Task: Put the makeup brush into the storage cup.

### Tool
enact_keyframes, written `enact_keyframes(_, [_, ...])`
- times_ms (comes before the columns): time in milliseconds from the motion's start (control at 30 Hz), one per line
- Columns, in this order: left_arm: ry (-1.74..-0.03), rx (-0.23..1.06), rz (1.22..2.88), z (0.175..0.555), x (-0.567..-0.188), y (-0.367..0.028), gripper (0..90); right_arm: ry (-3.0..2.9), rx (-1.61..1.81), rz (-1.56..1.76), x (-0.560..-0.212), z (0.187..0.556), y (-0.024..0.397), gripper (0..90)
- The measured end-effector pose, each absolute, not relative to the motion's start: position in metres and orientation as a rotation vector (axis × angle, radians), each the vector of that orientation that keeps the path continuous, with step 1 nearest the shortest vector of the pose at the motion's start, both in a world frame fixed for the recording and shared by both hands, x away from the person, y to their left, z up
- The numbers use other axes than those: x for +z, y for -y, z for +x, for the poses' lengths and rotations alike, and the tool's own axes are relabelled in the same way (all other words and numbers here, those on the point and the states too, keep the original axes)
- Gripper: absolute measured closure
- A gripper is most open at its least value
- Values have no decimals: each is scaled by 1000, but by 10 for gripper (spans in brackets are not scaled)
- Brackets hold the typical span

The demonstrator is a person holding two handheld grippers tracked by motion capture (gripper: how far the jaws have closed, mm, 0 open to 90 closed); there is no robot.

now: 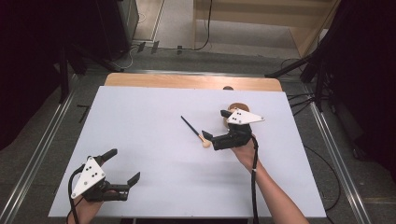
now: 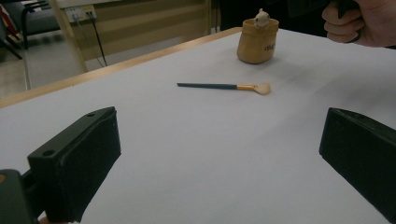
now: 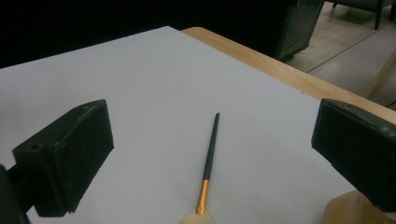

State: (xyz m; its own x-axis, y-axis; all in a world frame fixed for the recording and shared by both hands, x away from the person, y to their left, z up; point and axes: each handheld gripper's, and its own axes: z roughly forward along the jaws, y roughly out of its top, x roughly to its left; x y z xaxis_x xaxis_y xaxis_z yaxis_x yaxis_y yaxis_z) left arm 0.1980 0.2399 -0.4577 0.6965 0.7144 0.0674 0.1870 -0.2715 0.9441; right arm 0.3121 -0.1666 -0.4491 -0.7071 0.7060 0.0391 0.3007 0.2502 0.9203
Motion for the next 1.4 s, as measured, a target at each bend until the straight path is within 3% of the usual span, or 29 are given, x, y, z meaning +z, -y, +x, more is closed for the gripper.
enact_keyframes(1400, [-707, 598, 1813, 197, -458, -240, 0, -2426, 1187, 1118, -435, 358, 136, 0])
